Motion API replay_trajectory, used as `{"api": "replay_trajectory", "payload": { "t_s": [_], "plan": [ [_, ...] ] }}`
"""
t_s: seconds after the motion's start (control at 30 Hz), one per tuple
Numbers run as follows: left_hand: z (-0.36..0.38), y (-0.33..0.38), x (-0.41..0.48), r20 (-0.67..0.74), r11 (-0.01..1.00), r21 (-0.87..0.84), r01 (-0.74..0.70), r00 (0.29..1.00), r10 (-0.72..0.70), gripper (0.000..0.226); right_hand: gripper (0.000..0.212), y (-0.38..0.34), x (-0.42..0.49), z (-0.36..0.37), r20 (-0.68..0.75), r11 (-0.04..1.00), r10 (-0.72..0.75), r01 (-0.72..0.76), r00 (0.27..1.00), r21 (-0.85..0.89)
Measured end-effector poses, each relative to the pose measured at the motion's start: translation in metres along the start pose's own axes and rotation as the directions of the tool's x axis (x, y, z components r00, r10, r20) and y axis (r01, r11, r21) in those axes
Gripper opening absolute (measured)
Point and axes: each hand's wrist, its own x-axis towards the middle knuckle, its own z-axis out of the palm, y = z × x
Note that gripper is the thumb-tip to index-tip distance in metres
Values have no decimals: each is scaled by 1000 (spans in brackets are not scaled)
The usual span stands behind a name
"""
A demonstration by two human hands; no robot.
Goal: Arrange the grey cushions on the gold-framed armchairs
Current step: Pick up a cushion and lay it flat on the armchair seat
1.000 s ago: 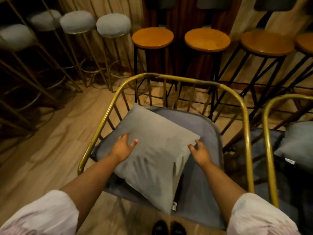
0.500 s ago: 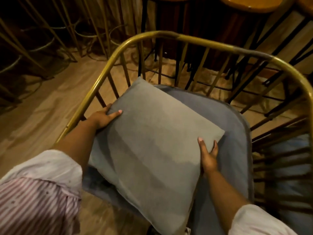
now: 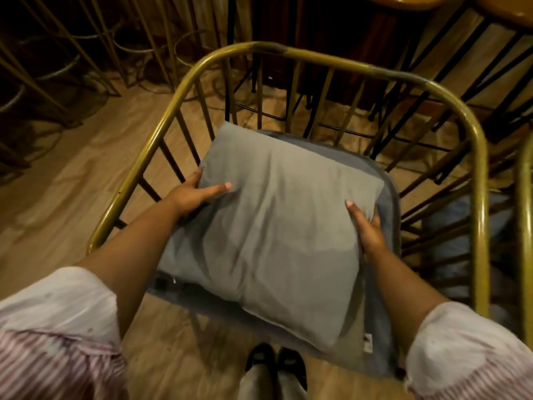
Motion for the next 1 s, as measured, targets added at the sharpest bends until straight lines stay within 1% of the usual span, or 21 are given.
{"api": "replay_trajectory", "payload": {
  "t_s": [0.07,0.1,0.2,0.3,0.37,0.4,0.5,0.53,0.57,0.63,0.67,0.7,0.77,0.83,0.9,0.93,1.0],
  "plan": [
    [12,-6,-6,21,1000,22,11,1000,-11,112,81,-7,2,-13,-16,1000,-13,12,1000,-29],
    [18,-9,-8,22,1000,26,15,1000,-16,111,78,-9,2,-18,-23,999,-14,13,1000,-43],
    [32,-16,-11,8,999,24,38,999,-38,96,76,-8,3,-28,-42,997,-16,13,999,-80],
    [42,-24,-12,6,997,59,54,999,-54,94,81,6,0,-32,-45,991,-4,-2,999,-132],
    [45,-34,-9,0,991,97,89,996,-89,100,87,20,-6,-33,-48,990,2,-9,999,-144],
    [46,-37,-7,21,988,119,100,994,-103,105,89,25,-7,-33,-51,989,-4,-4,999,-150],
    [49,-41,-3,80,973,185,139,985,-156,134,91,33,-5,-30,-56,985,-11,1,998,-172],
    [50,-41,1,90,962,223,159,979,-183,141,92,34,-3,-29,-59,981,0,-11,998,-194],
    [52,-40,4,90,946,269,180,973,-211,141,93,36,-1,-29,-61,975,12,-25,998,-220],
    [56,-39,8,59,915,345,207,969,-242,135,92,37,2,-30,-72,962,30,-49,997,-270],
    [58,-38,7,43,909,364,203,971,-234,132,92,37,2,-30,-83,954,41,-64,996,-291],
    [60,-36,6,34,908,365,208,971,-237,132,91,36,1,-31,-91,948,46,-72,995,-309],
    [64,-27,0,9,926,297,232,969,-245,132,90,31,-3,-32,-101,937,81,-110,992,-332],
    [70,-17,-4,-16,951,212,227,973,-228,127,84,22,-11,-32,-108,909,133,-165,985,-383],
    [74,3,-14,25,971,152,183,982,-189,125,73,5,-24,-36,-93,854,163,-188,982,-484],
    [76,19,-25,61,978,148,145,986,-156,117,62,-7,-34,-39,-60,829,168,-174,984,-531],
    [82,52,-50,130,970,237,57,987,-89,95,35,-36,-59,-46,30,811,160,-114,987,-573]
  ]
}}
